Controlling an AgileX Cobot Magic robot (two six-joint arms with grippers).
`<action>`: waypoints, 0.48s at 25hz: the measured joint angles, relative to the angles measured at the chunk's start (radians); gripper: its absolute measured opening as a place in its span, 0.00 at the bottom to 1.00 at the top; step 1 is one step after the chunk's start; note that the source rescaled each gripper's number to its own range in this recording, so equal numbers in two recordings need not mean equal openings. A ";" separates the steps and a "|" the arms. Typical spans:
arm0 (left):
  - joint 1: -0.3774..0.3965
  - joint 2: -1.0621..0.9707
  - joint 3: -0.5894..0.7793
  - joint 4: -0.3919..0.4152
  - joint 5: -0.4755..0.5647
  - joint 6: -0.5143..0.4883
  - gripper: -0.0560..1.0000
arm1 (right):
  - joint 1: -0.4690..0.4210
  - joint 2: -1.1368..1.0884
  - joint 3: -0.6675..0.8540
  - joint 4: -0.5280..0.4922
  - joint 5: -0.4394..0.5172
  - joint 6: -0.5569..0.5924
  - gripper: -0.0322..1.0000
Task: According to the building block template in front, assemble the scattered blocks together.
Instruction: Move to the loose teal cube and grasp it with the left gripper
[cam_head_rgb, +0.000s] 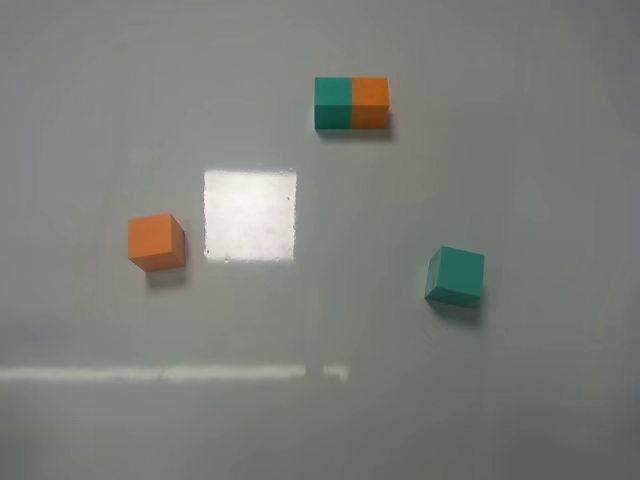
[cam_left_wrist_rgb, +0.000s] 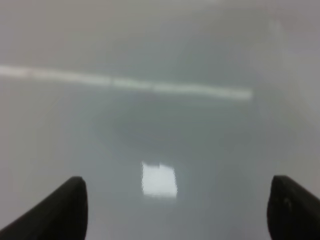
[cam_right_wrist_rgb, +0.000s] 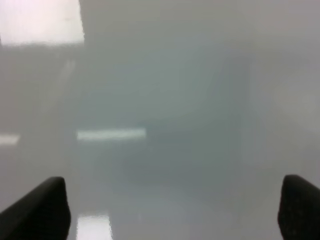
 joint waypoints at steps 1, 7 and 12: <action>0.000 0.056 -0.050 -0.001 0.025 0.024 0.66 | 0.000 0.000 0.000 0.000 0.000 0.001 1.00; 0.000 0.475 -0.400 -0.030 0.081 0.256 0.70 | 0.000 0.000 0.000 0.000 0.000 0.001 1.00; 0.000 0.780 -0.712 -0.124 0.079 0.380 0.96 | 0.000 0.000 0.000 0.000 0.000 0.001 1.00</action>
